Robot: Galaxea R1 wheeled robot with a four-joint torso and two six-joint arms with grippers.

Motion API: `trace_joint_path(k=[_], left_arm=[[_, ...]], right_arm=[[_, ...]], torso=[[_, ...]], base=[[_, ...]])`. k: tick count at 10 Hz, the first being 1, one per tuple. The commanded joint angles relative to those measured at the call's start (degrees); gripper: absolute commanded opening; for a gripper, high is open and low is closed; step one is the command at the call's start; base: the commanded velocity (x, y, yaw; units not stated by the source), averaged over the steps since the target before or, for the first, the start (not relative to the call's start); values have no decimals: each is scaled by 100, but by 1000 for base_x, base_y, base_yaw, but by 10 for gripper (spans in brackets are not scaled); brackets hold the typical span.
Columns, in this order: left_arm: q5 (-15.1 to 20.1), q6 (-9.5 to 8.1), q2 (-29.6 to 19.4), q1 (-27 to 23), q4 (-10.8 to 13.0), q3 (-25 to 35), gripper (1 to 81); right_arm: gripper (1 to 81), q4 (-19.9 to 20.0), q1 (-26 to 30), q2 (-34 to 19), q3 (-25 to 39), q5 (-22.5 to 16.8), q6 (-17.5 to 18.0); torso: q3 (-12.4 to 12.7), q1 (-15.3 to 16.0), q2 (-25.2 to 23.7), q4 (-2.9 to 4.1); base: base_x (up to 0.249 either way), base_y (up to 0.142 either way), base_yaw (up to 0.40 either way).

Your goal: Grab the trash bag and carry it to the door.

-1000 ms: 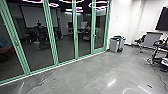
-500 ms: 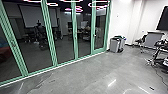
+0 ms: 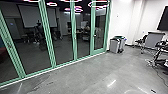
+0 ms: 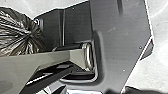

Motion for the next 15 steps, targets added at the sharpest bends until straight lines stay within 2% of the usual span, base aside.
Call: trace_joint_path(k=[1, 12, 15], left_arm=[[298, 28, -48, -344, -8, -9, 10], [289, 28, -49, -344, -17, -9, 10], [289, 28, -48, -335, -8, -9, 10]], right_arm=[[811, -26, 248, -27, 29, -372, -21], [811, -18, 231, -18, 29, -363, -30], [811, -27, 249, 0, 29, -372, -39]], torso=[[0, 0, 0, 0], [0, -2, 0, 0], [0, -5, 0, 0]], base=[[135, 0, 0], [135, 0, 0], [135, -62, 0]])
